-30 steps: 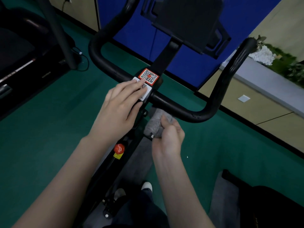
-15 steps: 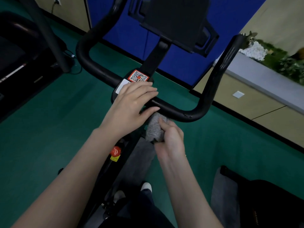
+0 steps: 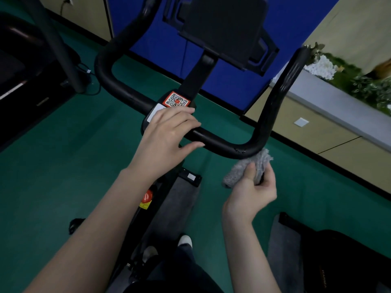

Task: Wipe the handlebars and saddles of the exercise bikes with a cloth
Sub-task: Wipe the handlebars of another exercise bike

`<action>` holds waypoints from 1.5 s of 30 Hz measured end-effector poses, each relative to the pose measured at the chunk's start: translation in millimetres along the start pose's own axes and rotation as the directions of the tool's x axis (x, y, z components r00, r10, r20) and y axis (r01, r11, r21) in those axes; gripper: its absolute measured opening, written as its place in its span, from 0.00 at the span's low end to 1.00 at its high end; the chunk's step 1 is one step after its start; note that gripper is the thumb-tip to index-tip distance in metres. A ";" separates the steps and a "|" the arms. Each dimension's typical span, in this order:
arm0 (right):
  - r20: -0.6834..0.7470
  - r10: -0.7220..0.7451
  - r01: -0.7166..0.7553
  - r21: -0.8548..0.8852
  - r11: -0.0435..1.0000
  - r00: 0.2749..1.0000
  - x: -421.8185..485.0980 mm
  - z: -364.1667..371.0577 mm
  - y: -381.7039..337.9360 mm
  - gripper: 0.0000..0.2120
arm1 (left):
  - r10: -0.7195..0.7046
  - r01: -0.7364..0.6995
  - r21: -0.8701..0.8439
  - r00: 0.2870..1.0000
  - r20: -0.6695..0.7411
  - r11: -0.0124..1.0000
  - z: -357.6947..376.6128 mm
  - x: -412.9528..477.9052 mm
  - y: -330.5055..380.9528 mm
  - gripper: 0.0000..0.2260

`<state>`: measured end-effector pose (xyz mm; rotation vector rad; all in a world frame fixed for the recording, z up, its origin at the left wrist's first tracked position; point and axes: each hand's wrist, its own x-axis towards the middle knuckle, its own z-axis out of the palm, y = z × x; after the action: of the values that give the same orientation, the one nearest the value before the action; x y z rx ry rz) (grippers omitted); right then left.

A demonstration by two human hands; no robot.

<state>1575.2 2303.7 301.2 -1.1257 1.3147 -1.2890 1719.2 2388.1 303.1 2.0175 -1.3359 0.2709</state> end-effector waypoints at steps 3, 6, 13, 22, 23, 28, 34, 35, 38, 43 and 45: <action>0.035 -0.295 0.297 -0.152 0.943 0.955 -3.4 -0.6 0.6 0.11 | 0.006 -0.006 0.000 1.000 -0.006 1.000 1.1 -0.2 -0.7 0.17; 0.203 -0.532 0.568 -0.230 0.790 0.822 -10.3 0.6 2.0 0.11 | 0.008 -0.008 0.002 1.000 -0.016 1.000 1.6 -0.6 -1.1 0.17; 0.510 -0.656 0.823 -0.232 0.519 0.557 4.5 -5.8 1.8 0.12 | 0.011 -0.011 -0.005 1.000 -0.025 1.000 0.8 -1.1 -0.7 0.17; 0.566 -0.672 0.871 -0.204 0.448 0.478 -3.1 -1.5 9.7 0.16 | 0.008 -0.008 -0.009 1.000 -0.019 1.000 0.0 -0.7 0.7 0.16; 0.617 -0.668 0.899 -0.164 0.407 0.415 -5.2 -2.3 12.3 0.16 | 0.011 -0.011 -0.007 1.000 -0.017 1.000 0.0 -0.9 0.4 0.16; 0.601 -0.701 0.923 -0.229 0.310 0.384 31.4 -31.9 13.1 0.18 | 0.012 -0.012 -0.026 1.000 -0.015 1.000 0.5 -1.1 1.1 0.17; 0.564 -0.629 0.844 -0.321 0.431 0.535 35.3 -6.2 -12.9 0.16 | 0.002 -0.003 -0.030 1.000 -0.019 1.000 0.8 -1.4 -0.6 0.17; 0.616 -0.594 0.855 -0.330 0.400 0.517 34.3 0.7 -18.0 0.16 | 0.002 -0.003 -0.029 1.000 -0.020 1.000 0.7 -1.3 -0.5 0.17; 0.713 -0.481 0.854 -0.356 0.379 0.511 35.1 11.0 -32.4 0.17 | 0.004 -0.005 -0.030 1.000 -0.021 1.000 0.7 -1.0 -0.2 0.17; 0.828 -0.476 0.923 -0.120 0.364 0.296 17.6 23.4 -40.5 0.15 | -0.001 0.001 -0.020 1.000 -0.010 1.000 2.7 -0.9 -0.3 0.19; 0.888 -0.428 0.942 -0.018 0.336 0.170 13.4 31.3 -42.2 0.14 | -0.011 0.010 -0.036 1.000 -0.011 0.999 1.3 0.7 -1.0 0.19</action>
<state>1604.4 2285.4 343.2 -2.7161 0.3276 -0.6932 1720.1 2386.9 302.0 1.9893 -1.3138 0.2514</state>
